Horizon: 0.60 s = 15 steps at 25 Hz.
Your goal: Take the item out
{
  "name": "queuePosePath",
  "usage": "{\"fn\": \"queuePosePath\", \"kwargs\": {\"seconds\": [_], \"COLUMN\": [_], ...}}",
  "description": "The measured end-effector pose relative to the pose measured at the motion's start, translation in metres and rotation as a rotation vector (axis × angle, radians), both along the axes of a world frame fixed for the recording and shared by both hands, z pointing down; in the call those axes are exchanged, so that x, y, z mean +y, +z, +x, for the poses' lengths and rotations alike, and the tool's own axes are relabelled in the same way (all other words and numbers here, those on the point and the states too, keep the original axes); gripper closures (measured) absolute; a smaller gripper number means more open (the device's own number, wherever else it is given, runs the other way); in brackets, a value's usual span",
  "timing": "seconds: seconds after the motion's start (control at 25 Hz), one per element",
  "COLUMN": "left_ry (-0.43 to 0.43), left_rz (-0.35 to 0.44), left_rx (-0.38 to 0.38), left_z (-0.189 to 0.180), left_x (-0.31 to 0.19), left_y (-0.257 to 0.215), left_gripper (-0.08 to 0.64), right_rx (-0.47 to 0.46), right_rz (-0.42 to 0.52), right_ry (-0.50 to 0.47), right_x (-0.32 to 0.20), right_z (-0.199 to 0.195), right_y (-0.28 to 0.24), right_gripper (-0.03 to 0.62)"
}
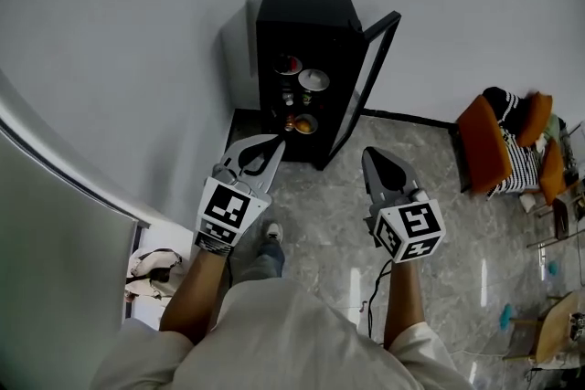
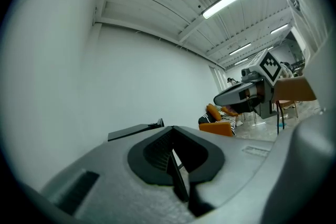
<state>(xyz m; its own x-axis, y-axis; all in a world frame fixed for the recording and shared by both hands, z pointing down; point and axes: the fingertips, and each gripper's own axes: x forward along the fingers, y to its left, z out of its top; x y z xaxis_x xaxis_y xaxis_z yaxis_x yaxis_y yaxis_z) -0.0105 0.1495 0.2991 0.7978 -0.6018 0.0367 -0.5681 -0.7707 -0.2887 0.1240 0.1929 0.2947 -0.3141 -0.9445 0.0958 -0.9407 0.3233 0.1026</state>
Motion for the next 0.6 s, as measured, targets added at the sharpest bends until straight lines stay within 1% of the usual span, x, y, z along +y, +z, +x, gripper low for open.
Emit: {"fn": "queuePosePath", "kwargs": {"seconds": [0.2, 0.32, 0.6], "left_ry": [0.012, 0.026, 0.056], "left_rz": [-0.031, -0.041, -0.084], "left_rx": [-0.011, -0.019, -0.037], "left_z": [0.007, 0.011, 0.025], "left_x": [-0.054, -0.089, -0.153], "left_y": [-0.002, -0.006, 0.002], "left_gripper": [0.555, 0.557, 0.555], "right_rx": [0.026, 0.068, 0.112], "right_rz": [0.01, 0.011, -0.052], "right_ry": [-0.003, 0.011, 0.048], "right_x": [-0.054, -0.087, -0.15], "right_z": [-0.002, -0.001, 0.011], "right_y": [-0.006, -0.009, 0.005], "right_gripper": [0.584, 0.584, 0.584]}}
